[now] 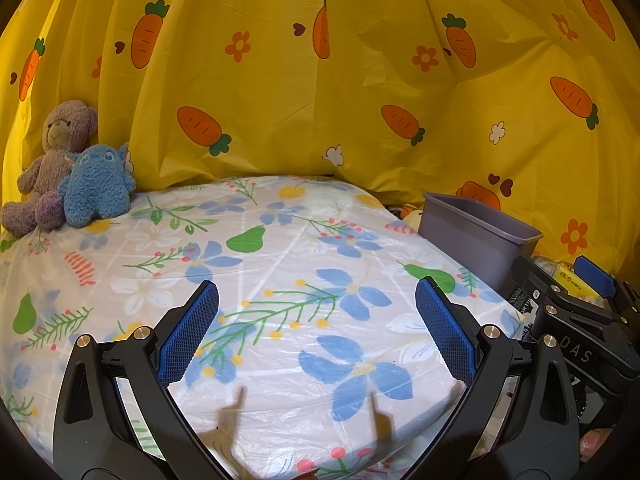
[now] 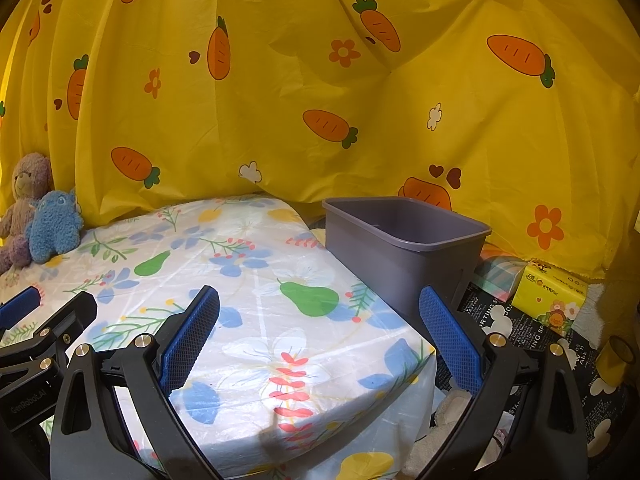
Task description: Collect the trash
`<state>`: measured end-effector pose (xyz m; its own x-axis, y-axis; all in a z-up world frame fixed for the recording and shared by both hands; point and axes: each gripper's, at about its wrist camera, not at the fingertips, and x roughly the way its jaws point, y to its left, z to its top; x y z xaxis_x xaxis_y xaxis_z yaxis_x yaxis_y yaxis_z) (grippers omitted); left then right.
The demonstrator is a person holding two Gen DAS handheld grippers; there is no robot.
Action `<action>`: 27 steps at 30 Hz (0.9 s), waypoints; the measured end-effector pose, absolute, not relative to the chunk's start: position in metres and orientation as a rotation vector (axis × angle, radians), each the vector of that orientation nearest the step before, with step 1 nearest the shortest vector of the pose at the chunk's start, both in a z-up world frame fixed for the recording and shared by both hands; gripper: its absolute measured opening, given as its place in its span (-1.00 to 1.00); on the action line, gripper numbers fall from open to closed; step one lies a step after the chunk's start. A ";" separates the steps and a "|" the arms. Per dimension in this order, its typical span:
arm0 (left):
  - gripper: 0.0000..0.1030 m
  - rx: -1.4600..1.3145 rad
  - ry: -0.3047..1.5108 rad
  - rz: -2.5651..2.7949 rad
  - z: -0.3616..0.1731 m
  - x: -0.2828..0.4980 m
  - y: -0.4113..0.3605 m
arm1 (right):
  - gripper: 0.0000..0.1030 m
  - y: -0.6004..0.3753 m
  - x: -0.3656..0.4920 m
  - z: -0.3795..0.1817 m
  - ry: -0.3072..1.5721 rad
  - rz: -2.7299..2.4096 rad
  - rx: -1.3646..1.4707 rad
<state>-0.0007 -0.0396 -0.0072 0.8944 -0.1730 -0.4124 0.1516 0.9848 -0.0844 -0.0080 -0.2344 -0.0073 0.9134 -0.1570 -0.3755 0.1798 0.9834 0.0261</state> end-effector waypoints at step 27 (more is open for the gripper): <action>0.89 -0.045 0.428 -0.170 -0.003 0.000 -0.044 | 0.87 -0.237 -0.008 -0.005 0.377 -0.177 0.063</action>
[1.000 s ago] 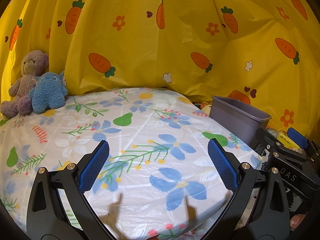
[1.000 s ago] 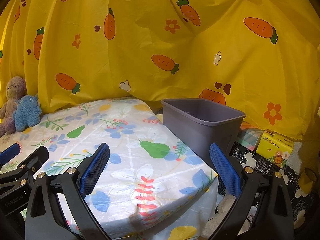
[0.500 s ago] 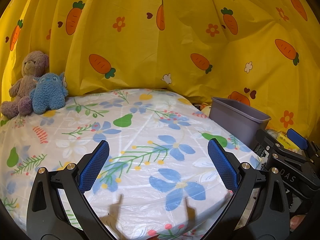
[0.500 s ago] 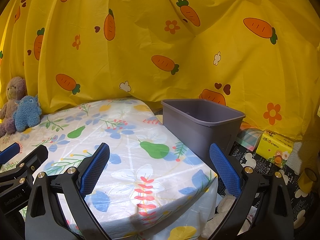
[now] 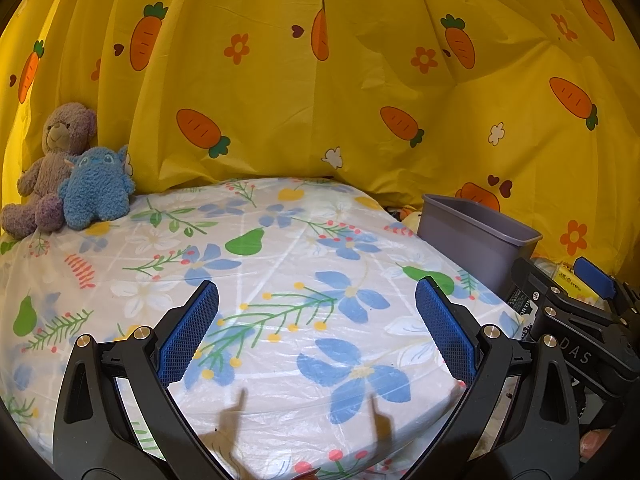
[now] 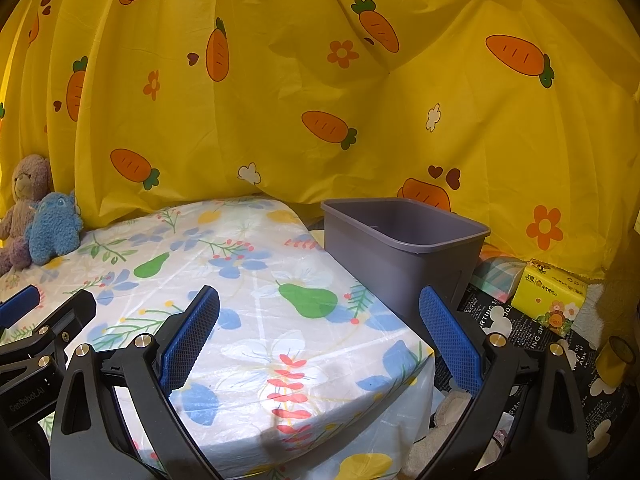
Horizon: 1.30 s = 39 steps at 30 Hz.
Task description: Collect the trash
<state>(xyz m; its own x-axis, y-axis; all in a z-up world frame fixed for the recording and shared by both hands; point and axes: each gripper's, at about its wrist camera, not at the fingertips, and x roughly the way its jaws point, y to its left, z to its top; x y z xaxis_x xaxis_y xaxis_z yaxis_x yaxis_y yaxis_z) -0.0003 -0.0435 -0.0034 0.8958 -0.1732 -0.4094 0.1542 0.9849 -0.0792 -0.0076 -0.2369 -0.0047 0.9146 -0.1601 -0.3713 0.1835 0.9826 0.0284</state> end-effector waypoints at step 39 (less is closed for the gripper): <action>0.51 0.003 0.410 -0.221 -0.004 -0.001 -0.053 | 0.87 -0.241 -0.009 -0.006 0.378 -0.183 0.068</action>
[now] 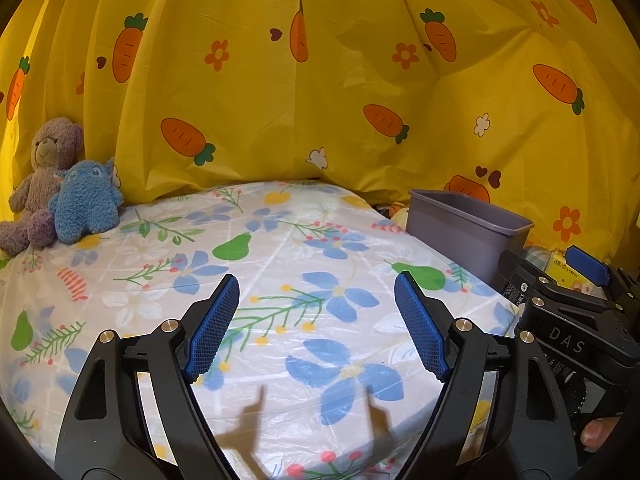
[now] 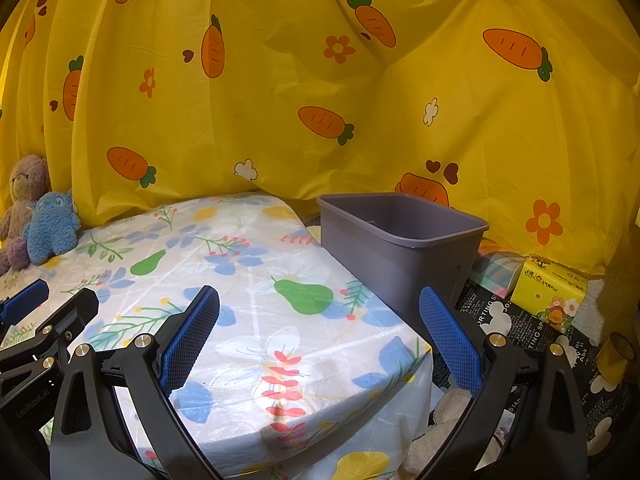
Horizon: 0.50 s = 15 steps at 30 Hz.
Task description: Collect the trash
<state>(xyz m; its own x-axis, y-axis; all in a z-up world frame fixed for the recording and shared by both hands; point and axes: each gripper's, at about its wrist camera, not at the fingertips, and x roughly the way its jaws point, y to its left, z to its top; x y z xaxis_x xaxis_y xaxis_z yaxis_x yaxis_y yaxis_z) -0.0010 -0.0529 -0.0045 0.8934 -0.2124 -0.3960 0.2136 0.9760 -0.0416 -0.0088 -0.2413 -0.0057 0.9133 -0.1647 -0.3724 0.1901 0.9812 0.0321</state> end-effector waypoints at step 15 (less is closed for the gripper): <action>0.51 0.008 0.413 -0.225 -0.005 -0.002 -0.056 | 0.87 -0.241 -0.011 -0.012 0.377 -0.194 0.074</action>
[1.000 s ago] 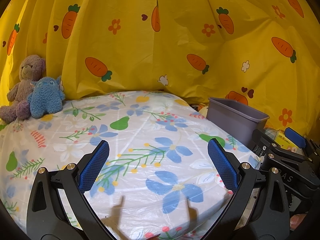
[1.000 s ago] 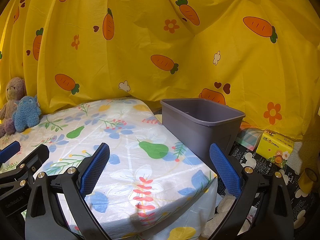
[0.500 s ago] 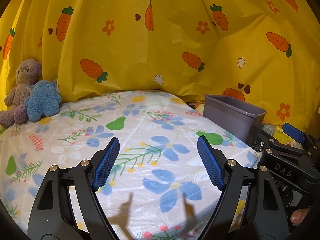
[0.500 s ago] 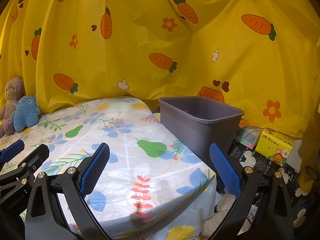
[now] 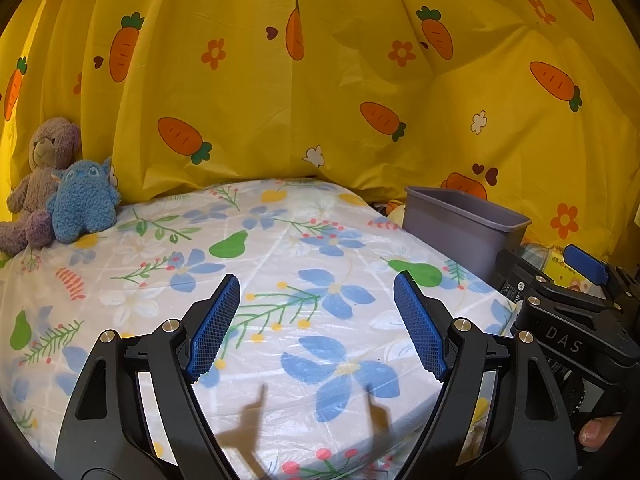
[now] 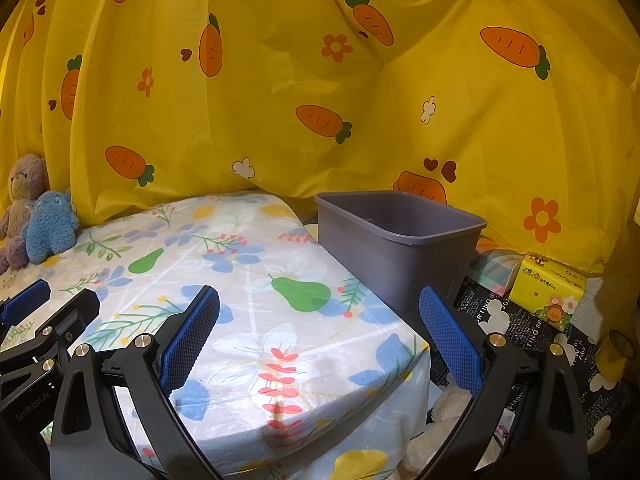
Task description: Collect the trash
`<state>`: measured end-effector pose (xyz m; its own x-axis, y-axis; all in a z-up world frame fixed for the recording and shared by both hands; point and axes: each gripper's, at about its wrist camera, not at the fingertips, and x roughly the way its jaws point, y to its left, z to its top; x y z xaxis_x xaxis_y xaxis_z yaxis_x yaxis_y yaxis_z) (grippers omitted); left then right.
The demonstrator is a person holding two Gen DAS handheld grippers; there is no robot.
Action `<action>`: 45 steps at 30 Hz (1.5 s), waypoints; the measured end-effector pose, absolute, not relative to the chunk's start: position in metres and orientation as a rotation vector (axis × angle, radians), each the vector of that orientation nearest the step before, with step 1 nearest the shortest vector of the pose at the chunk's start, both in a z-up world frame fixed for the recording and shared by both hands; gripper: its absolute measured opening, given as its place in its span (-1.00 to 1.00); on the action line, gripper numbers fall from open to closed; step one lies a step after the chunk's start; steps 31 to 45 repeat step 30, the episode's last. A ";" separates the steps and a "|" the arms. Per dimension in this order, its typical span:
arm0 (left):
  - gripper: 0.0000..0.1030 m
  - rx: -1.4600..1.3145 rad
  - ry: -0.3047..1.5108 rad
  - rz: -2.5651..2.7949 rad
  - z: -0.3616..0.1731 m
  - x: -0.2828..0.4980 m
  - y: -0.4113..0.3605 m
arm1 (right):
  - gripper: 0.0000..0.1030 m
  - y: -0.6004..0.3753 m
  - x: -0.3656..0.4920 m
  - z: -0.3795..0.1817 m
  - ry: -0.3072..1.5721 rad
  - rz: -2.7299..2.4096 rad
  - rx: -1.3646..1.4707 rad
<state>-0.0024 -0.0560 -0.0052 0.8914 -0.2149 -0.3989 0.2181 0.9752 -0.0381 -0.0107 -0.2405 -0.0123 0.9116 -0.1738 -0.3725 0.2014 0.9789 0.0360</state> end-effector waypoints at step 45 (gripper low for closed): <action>0.78 -0.026 0.443 -0.154 -0.009 0.001 -0.045 | 0.87 -0.240 -0.012 -0.019 0.380 -0.192 0.078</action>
